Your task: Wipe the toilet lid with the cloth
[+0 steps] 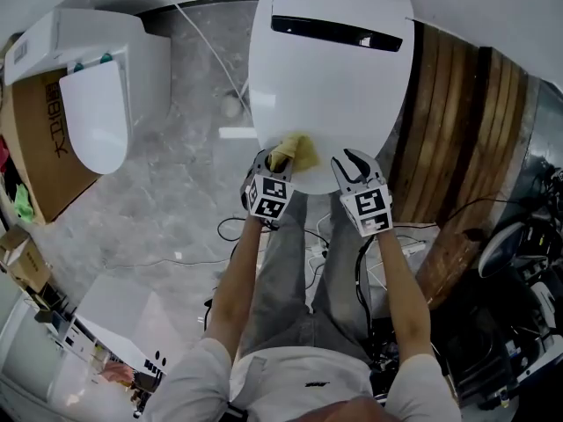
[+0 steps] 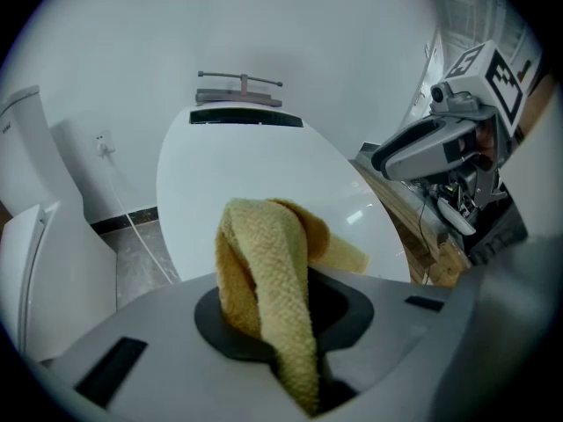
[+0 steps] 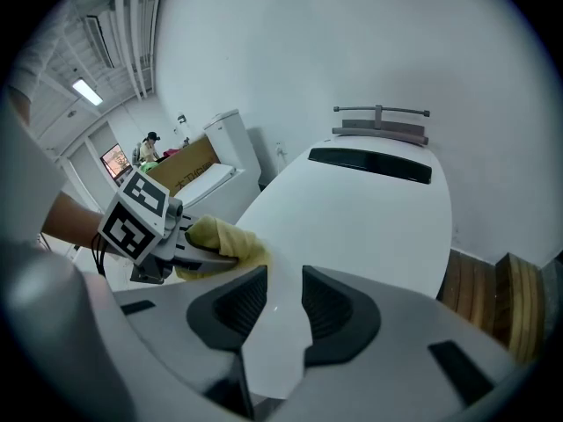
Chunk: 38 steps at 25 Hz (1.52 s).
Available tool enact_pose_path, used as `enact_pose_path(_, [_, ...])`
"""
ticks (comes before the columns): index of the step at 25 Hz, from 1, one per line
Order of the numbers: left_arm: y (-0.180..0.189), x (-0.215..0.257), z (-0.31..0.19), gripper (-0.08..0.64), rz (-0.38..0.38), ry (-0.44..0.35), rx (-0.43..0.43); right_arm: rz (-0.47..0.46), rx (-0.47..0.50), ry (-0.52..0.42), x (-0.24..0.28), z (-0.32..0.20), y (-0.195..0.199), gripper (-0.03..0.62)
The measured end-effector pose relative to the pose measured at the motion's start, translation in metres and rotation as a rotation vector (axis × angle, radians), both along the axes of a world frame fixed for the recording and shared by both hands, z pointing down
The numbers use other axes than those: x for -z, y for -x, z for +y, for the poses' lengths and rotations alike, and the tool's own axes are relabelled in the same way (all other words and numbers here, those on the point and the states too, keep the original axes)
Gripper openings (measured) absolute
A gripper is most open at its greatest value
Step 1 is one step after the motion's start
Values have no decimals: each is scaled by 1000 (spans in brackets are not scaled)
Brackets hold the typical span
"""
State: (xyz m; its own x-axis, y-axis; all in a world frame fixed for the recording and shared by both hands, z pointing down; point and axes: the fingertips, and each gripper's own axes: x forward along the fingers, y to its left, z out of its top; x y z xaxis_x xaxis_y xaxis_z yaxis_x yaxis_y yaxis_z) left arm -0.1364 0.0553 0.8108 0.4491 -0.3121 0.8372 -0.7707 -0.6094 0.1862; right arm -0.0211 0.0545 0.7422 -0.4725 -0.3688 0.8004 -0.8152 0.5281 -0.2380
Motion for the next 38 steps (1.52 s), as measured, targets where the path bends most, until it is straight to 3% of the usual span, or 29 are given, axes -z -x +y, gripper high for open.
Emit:
enact_pose_path(9, [37, -4, 11, 80, -24, 10, 74, 13, 43, 7, 4, -2, 16, 138])
enact_pose_path(19, [43, -10, 41, 80, -65, 19, 156, -9, 38, 7, 0, 18, 7, 138])
enact_pose_path(31, [21, -12, 73, 80, -114, -4, 287, -44, 36, -17, 8, 59, -32, 138])
enact_pose_path(38, [-13, -11, 94, 80, -103, 12, 268, -29, 8, -20, 14, 85, -64, 138])
